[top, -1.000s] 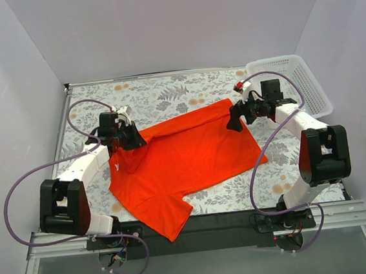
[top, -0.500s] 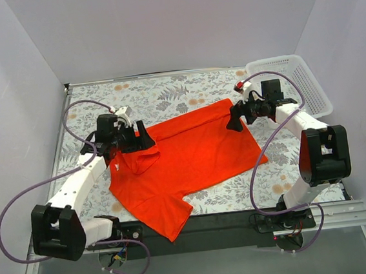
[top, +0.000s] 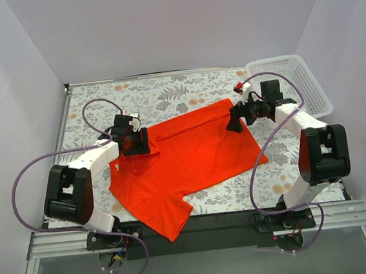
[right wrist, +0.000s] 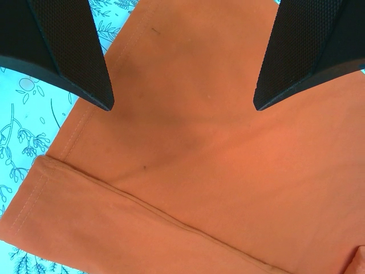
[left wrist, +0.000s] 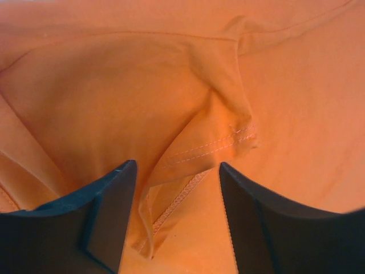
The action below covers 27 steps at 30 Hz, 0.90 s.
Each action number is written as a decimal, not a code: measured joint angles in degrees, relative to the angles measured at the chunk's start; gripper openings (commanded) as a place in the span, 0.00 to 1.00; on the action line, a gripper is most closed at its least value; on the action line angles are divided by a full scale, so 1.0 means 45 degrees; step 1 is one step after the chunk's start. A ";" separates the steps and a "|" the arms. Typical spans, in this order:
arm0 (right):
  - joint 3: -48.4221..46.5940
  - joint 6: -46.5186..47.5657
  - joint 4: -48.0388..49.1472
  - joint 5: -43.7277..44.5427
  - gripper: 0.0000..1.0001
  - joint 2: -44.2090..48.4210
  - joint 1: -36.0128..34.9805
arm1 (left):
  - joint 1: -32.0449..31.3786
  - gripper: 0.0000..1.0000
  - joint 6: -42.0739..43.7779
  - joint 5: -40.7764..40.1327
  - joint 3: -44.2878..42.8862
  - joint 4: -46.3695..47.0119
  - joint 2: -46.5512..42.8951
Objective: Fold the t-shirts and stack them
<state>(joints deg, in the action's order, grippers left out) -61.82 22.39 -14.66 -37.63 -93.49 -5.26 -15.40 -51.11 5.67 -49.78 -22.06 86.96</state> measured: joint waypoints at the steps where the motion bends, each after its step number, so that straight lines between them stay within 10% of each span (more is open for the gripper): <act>1: 0.0000 0.0000 -0.0049 -0.0005 0.98 -0.0015 0.0000 | -0.0097 0.48 0.0083 -0.0151 -0.0058 -0.0034 0.0000; 15: 0.0000 0.0000 -0.0117 -0.0019 0.98 -0.0087 0.0000 | -0.0908 0.43 0.0534 -0.2074 -0.0214 -0.0369 0.0466; 27: 0.0000 -0.0005 -0.0151 -0.0063 0.98 -0.0087 0.0005 | -0.1311 0.00 0.0704 -0.2132 -0.0219 -0.0782 0.0709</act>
<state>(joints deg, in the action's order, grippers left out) -61.82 22.37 -15.33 -37.91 -93.89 -5.23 -21.30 -47.94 -3.92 -50.76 -25.58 90.15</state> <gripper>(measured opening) 0.985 0.017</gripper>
